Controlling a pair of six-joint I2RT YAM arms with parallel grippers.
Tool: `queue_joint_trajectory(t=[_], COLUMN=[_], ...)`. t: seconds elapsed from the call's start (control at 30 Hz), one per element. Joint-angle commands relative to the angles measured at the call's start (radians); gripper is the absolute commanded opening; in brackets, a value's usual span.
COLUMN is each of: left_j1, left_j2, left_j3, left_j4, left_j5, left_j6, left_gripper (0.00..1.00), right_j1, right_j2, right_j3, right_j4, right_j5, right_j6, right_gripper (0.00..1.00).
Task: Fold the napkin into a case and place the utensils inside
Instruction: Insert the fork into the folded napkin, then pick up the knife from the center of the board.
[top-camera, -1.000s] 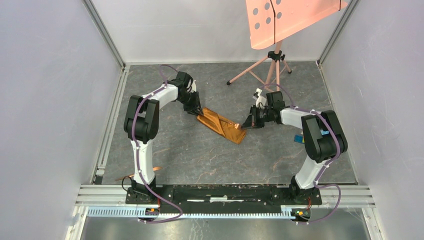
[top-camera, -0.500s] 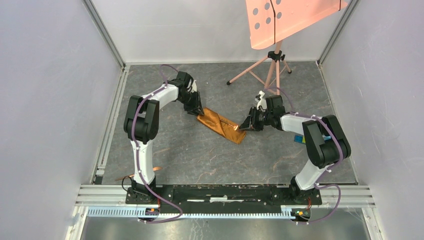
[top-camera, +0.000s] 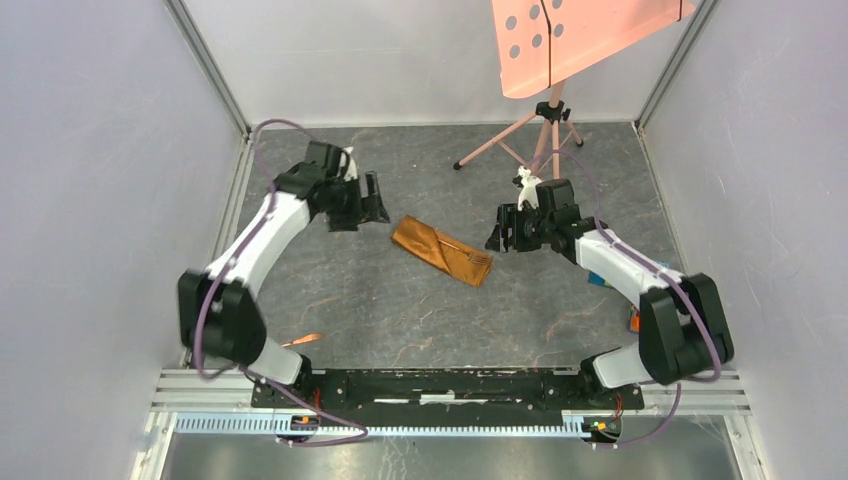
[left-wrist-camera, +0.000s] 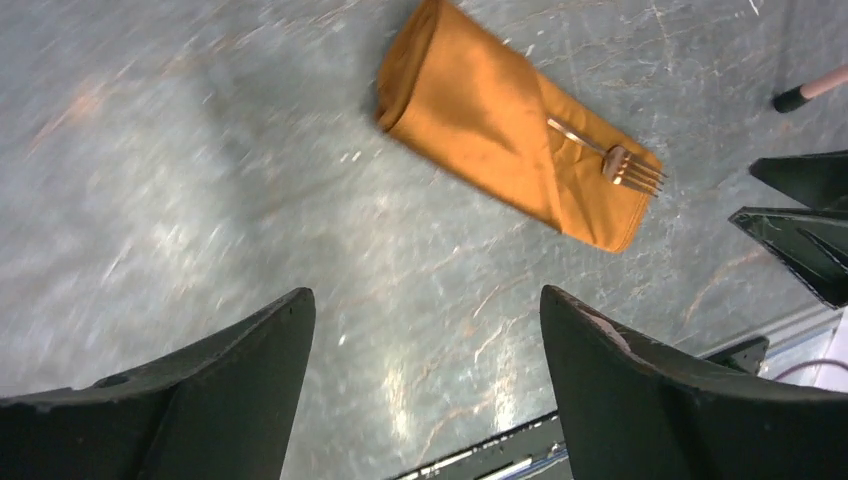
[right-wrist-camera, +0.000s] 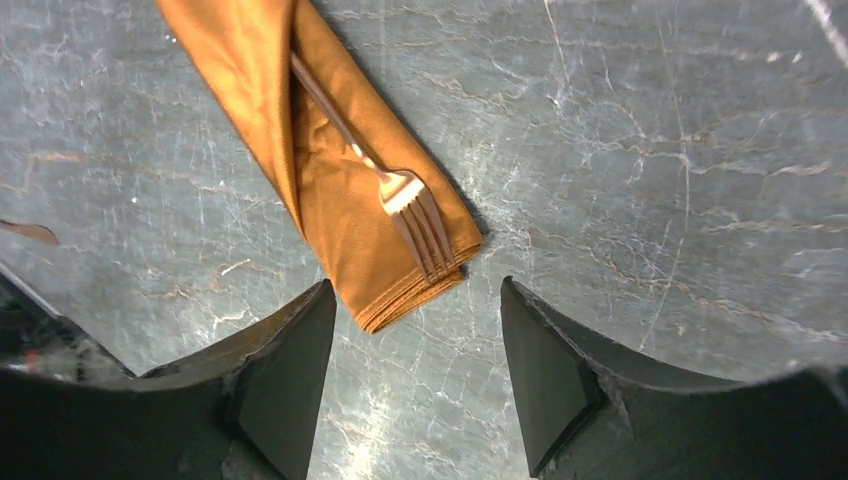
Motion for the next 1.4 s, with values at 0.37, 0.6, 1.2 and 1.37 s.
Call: queue_joint_trajectory(t=[0.37, 0.6, 1.2, 1.37], left_j1=[0.544, 0.74, 1.072, 1.078], left_j2=[-0.69, -0.69, -0.557, -0.43], left_j3=[-0.472, -0.606, -0.809, -0.802], left_j4=[-0.666, -0.574, -0.151, -0.053], left_j5=[-0.513, -0.531, -0.395, -0.421], left_j6=[-0.83, -0.93, -0.907, -0.882], left_gripper=[1.0, 1.0, 0.85, 0.7], right_j1=[0.305, 0.334, 0.34, 0.34], right_j2=[-0.224, -0.274, -0.221, -0.198], right_j3=[-0.126, -0.136, -0.128, -0.113], right_j4=[0.07, 0.077, 0.071, 0.055], right_j5=[0.03, -0.009, -0.001, 0.028], right_j6=[-0.16, -0.165, -0.164, -0.169], right_gripper=[0.71, 0.71, 0.7, 0.71])
